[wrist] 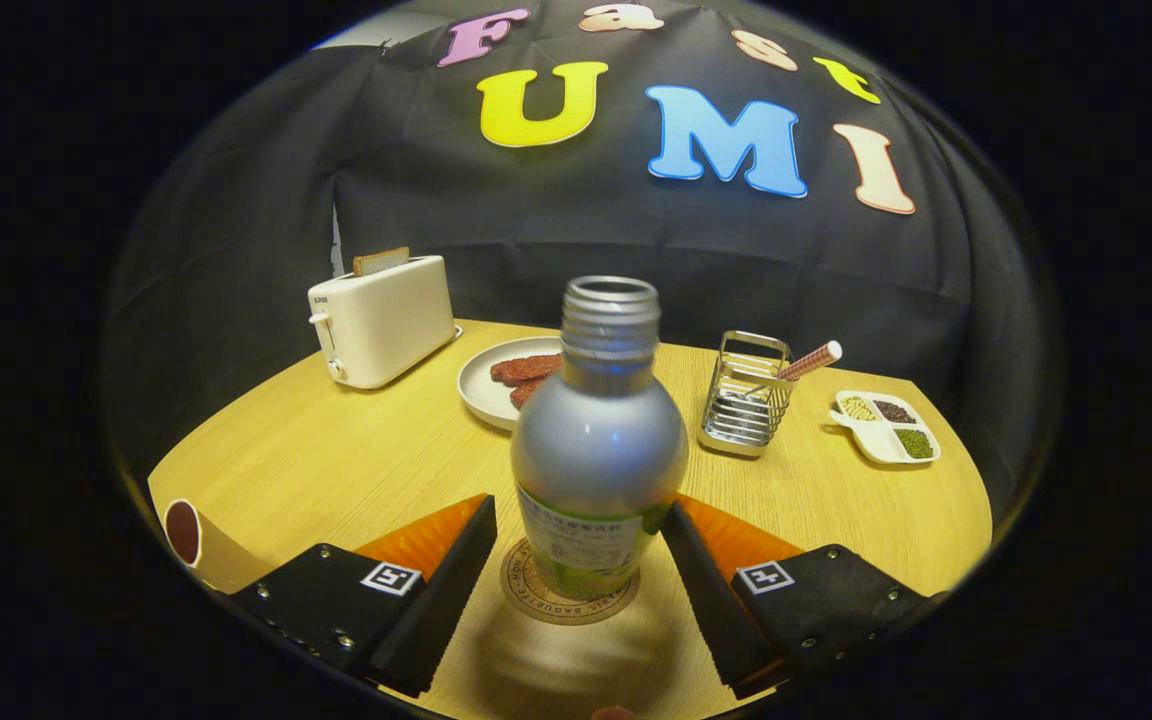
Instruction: Take the bottle from table, then pour the juice into the cup, finally place the bottle on the coaster
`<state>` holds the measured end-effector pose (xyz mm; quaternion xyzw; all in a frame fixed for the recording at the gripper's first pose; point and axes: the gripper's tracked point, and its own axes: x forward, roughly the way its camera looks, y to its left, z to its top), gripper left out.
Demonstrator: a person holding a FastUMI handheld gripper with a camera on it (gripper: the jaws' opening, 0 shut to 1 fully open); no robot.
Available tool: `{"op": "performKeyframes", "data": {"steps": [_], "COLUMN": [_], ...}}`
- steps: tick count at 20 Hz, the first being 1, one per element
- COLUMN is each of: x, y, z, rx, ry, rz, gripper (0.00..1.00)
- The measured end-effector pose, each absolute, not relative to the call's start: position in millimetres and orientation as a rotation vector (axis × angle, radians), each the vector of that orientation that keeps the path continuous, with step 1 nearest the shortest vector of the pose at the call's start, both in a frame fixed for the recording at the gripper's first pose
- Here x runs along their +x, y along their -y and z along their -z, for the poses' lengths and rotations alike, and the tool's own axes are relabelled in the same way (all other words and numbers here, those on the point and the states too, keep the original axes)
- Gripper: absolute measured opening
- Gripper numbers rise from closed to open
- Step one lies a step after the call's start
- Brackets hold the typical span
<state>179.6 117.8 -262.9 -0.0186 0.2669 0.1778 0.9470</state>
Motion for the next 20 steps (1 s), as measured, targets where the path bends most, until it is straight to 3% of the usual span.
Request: {"op": "performKeyframes", "data": {"steps": [11, 20], "x": [143.0, 74.0], "y": [-75.0, -41.5], "z": [132.2, 27.7], "rx": [0.008, 0.047], "ry": [-0.353, -0.153], "rz": [-0.246, -0.130], "gripper": [0.99, 0.99]}}
